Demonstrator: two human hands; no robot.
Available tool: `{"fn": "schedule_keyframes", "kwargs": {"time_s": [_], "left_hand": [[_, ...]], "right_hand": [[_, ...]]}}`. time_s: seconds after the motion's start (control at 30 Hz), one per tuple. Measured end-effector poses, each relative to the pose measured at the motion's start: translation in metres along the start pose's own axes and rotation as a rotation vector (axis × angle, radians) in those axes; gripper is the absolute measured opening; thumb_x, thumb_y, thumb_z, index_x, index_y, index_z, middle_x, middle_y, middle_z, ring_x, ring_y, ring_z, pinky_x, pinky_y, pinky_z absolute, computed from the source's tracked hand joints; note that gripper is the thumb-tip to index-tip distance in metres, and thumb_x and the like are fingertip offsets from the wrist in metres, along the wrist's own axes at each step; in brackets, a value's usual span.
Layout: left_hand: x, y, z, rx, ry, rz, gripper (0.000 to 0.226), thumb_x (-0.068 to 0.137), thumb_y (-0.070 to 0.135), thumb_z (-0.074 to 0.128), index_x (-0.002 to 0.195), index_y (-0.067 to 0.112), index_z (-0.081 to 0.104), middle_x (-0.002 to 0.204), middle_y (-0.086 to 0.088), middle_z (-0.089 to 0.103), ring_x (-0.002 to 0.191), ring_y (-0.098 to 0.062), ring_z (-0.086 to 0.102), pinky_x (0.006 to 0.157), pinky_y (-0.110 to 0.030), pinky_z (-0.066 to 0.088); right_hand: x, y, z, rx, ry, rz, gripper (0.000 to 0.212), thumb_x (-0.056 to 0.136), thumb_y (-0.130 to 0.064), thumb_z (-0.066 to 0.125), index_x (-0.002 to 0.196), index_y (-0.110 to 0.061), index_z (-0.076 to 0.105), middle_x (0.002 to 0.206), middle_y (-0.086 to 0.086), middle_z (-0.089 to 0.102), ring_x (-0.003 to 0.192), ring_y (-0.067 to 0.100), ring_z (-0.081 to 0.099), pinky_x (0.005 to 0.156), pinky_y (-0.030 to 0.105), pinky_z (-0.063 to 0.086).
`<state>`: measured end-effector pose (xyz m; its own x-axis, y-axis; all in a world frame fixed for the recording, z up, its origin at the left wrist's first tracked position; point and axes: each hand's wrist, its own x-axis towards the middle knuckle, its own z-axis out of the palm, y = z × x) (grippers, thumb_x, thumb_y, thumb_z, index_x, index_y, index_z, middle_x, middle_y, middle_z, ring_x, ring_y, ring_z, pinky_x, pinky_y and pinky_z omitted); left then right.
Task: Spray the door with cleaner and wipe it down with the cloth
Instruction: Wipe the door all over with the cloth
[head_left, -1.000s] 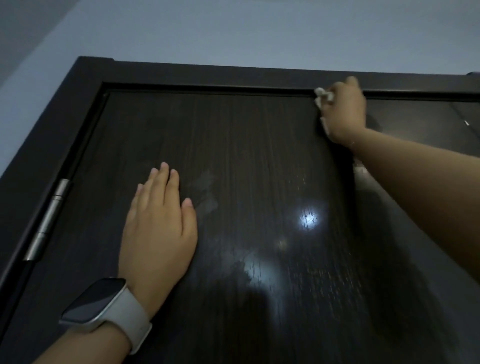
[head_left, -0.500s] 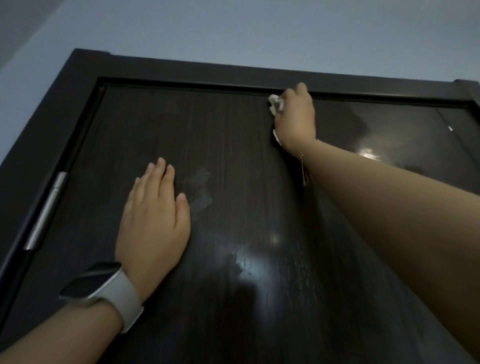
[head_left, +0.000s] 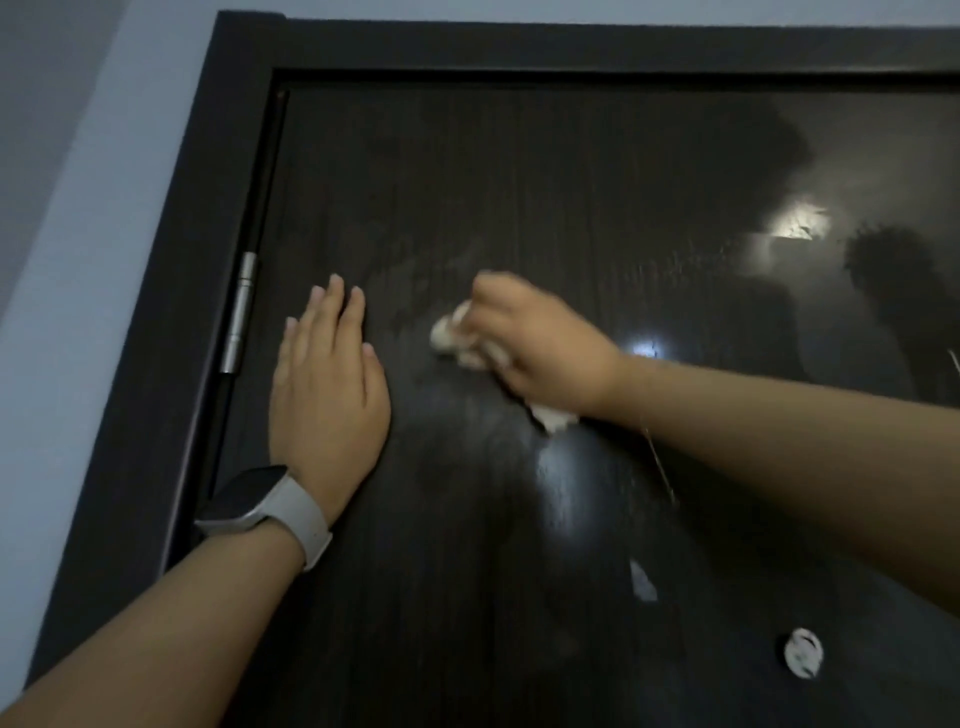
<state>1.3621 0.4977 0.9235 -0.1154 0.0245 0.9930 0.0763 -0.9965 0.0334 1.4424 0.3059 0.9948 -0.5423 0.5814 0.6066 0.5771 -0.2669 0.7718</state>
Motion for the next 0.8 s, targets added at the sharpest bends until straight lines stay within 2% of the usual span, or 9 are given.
{"fn": "schedule_keyframes", "kwargs": {"time_s": [0.1, 0.17, 0.2, 0.3, 0.4, 0.5, 0.63, 0.7, 0.8], "left_hand": [[0.001, -0.001, 0.002, -0.024, 0.021, 0.008, 0.053, 0.099, 0.018, 0.029, 0.149, 0.003, 0.033, 0.158, -0.011, 0.028, 0.148, -0.023, 0.021, 0.122, -0.042, 0.013], [0.001, -0.002, 0.004, -0.064, 0.034, 0.012, 0.053, 0.099, 0.018, 0.028, 0.150, 0.003, 0.031, 0.158, -0.009, 0.028, 0.148, -0.022, 0.021, 0.123, -0.041, 0.013], [0.000, -0.003, 0.005, -0.083, 0.037, 0.014, 0.052, 0.100, 0.017, 0.028, 0.151, 0.003, 0.030, 0.158, -0.009, 0.028, 0.148, -0.021, 0.020, 0.123, -0.040, 0.013], [-0.005, -0.002, 0.004, -0.152, 0.051, 0.006, 0.049, 0.102, 0.012, 0.032, 0.150, 0.003, 0.030, 0.158, -0.008, 0.029, 0.148, -0.020, 0.020, 0.123, -0.037, 0.013], [-0.007, 0.000, 0.000, -0.199, 0.045, -0.008, 0.048, 0.103, 0.012, 0.032, 0.149, 0.003, 0.033, 0.157, -0.009, 0.031, 0.147, -0.021, 0.022, 0.122, -0.038, 0.015], [-0.015, 0.006, -0.004, -0.226, 0.006, 0.019, 0.049, 0.102, 0.015, 0.029, 0.149, 0.003, 0.033, 0.157, -0.009, 0.032, 0.147, -0.020, 0.023, 0.122, -0.036, 0.016], [-0.029, 0.021, -0.009, -0.288, -0.038, -0.047, 0.046, 0.103, 0.015, 0.030, 0.148, 0.004, 0.035, 0.157, -0.009, 0.031, 0.148, -0.019, 0.020, 0.123, -0.034, 0.010], [-0.031, 0.036, -0.010, -0.223, -0.058, -0.106, 0.045, 0.103, 0.014, 0.032, 0.148, 0.005, 0.035, 0.159, -0.010, 0.026, 0.149, -0.022, 0.016, 0.123, -0.038, 0.005], [-0.026, 0.078, -0.007, -0.149, -0.088, -0.096, 0.047, 0.103, 0.015, 0.036, 0.150, 0.008, 0.033, 0.161, -0.012, 0.018, 0.150, -0.026, 0.010, 0.122, -0.040, 0.001]], "right_hand": [[0.044, 0.045, -0.003, -0.118, 0.264, 0.348, 0.012, 0.086, -0.003, 0.055, 0.093, 0.002, 0.063, 0.100, 0.022, 0.054, 0.089, 0.038, 0.055, 0.072, 0.028, 0.034], [0.061, 0.057, 0.000, -0.171, 0.301, 0.521, 0.014, 0.087, 0.000, 0.055, 0.098, 0.002, 0.062, 0.109, 0.019, 0.051, 0.097, 0.033, 0.053, 0.077, 0.030, 0.041], [0.063, 0.054, 0.003, -0.182, 0.298, 0.549, 0.014, 0.086, 0.001, 0.056, 0.099, 0.002, 0.062, 0.110, 0.018, 0.050, 0.098, 0.032, 0.052, 0.079, 0.031, 0.043], [0.047, 0.012, 0.013, -0.125, 0.278, 0.389, 0.009, 0.083, -0.001, 0.058, 0.091, 0.001, 0.062, 0.100, 0.019, 0.052, 0.089, 0.033, 0.053, 0.075, 0.032, 0.041], [0.001, -0.048, 0.021, 0.019, 0.107, 0.190, 0.020, 0.088, -0.012, 0.050, 0.093, 0.002, 0.063, 0.093, 0.019, 0.052, 0.083, 0.030, 0.050, 0.072, 0.035, 0.040], [-0.046, -0.085, 0.018, 0.079, -0.122, 0.082, 0.022, 0.085, -0.010, 0.061, 0.106, -0.002, 0.063, 0.100, 0.012, 0.051, 0.085, 0.021, 0.048, 0.071, 0.030, 0.044], [-0.084, -0.102, 0.008, 0.151, -0.224, 0.028, 0.028, 0.079, -0.002, 0.071, 0.107, -0.004, 0.065, 0.099, 0.011, 0.055, 0.083, 0.022, 0.052, 0.066, 0.035, 0.050], [-0.090, -0.092, -0.008, 0.130, -0.206, 0.084, 0.025, 0.078, 0.002, 0.068, 0.102, -0.003, 0.066, 0.097, 0.013, 0.056, 0.083, 0.025, 0.054, 0.067, 0.038, 0.050], [-0.102, -0.050, -0.053, 0.096, 0.035, 0.325, 0.017, 0.078, 0.004, 0.058, 0.095, 0.000, 0.064, 0.091, 0.014, 0.052, 0.083, 0.029, 0.052, 0.071, 0.033, 0.044]]}}
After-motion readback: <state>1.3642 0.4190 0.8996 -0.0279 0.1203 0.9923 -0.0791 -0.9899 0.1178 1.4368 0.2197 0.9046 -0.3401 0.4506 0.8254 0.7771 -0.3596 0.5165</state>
